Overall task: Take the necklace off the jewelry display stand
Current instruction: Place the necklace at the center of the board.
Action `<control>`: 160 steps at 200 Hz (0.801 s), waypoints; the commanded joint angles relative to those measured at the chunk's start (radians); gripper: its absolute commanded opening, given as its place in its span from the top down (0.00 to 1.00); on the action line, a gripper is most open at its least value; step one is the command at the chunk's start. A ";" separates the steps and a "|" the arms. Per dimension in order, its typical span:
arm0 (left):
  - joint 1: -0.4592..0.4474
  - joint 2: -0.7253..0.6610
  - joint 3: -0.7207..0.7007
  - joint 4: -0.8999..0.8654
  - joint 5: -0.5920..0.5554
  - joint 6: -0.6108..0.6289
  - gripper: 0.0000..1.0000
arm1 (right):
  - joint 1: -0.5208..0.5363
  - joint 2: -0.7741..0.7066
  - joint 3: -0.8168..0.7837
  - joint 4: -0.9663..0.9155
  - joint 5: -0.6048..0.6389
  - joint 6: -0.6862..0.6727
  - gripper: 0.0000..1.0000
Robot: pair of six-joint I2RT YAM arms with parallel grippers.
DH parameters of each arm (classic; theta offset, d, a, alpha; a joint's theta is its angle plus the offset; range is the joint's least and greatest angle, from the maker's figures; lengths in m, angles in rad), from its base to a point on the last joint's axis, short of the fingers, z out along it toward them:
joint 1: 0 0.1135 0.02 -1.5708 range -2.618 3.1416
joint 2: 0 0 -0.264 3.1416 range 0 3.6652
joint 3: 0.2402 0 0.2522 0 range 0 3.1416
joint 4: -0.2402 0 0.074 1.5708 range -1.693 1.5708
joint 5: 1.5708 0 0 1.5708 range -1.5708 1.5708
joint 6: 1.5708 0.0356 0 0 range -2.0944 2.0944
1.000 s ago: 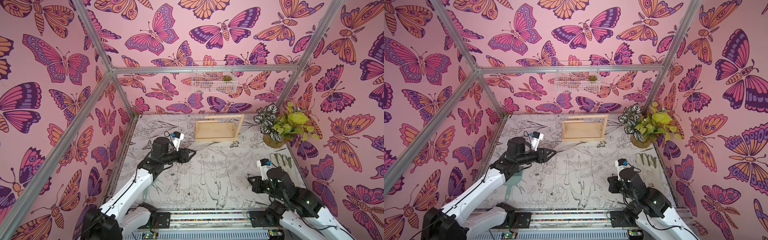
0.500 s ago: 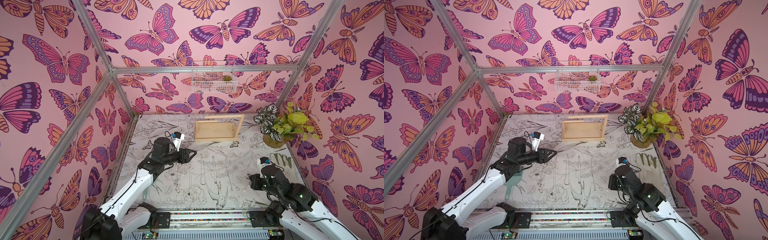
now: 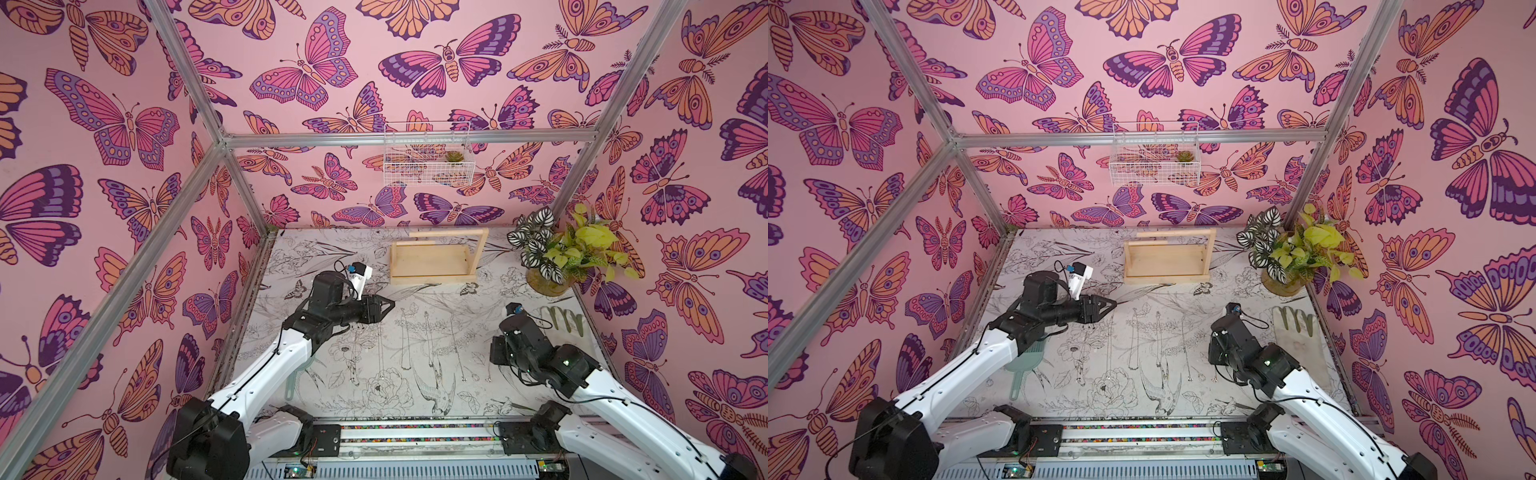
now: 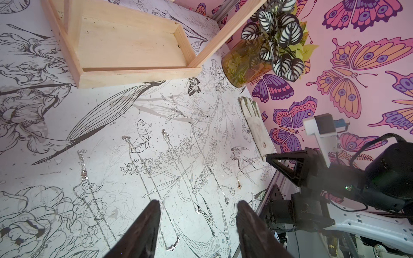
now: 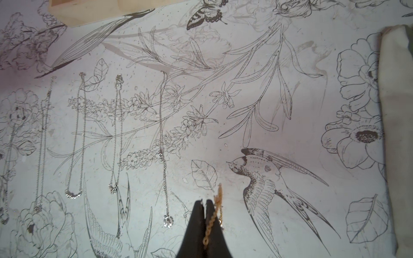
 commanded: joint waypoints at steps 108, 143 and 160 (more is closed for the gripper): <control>-0.005 0.082 0.056 0.035 0.040 0.010 0.43 | -0.141 0.482 0.119 0.272 -0.082 -0.119 0.94; -0.005 0.068 0.047 0.035 0.043 0.004 0.43 | -0.151 0.594 0.170 0.272 -0.101 -0.127 0.94; -0.005 0.056 0.041 0.036 0.044 0.002 0.43 | -0.152 0.638 0.179 0.290 -0.101 -0.127 0.94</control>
